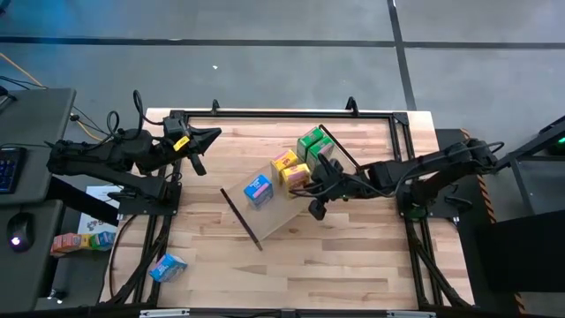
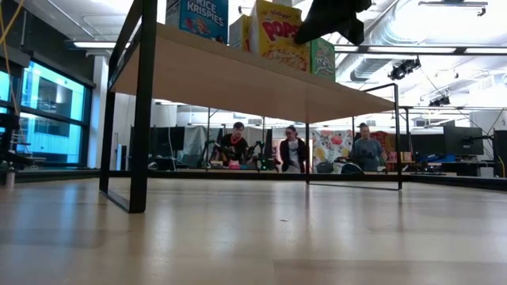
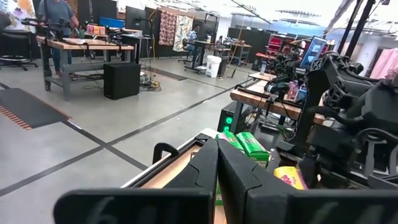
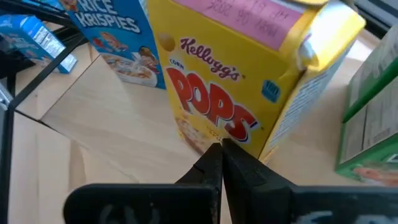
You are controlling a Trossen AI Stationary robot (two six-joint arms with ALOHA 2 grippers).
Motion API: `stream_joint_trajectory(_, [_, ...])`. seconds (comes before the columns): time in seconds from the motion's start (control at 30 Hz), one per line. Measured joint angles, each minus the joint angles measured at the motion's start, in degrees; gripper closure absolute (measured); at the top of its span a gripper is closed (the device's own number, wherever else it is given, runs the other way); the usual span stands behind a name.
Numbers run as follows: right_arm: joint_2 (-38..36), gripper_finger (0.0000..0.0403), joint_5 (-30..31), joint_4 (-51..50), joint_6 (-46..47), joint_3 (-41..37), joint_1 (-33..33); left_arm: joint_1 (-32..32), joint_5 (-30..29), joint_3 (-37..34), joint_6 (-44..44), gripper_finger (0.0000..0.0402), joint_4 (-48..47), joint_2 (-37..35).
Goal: Stack cereal on shelf
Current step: Put the yellow cereal box on the shelf align with the other yellow cereal box
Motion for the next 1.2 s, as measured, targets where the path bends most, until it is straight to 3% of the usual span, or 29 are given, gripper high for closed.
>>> stream_joint_trajectory(0.33, [0.0, 0.0403, -3.1, -1.2, -5.4, 0.0, -0.2, 0.0, 0.0, 0.0, -0.5, 0.0401, 0.0, 0.0])
stream_joint_trajectory(0.63, [0.0, 0.0403, -3.4, -3.5, -4.5, 0.0, -0.2, 0.0, 0.0, 0.0, -0.5, 0.0401, 0.0, 0.0])
stream_joint_trajectory(1.2, [0.0, 0.0403, 1.2, -4.8, -5.1, 0.0, -0.2, 0.0, 0.0, 0.0, -1.4, 0.0401, 0.0, 0.0])
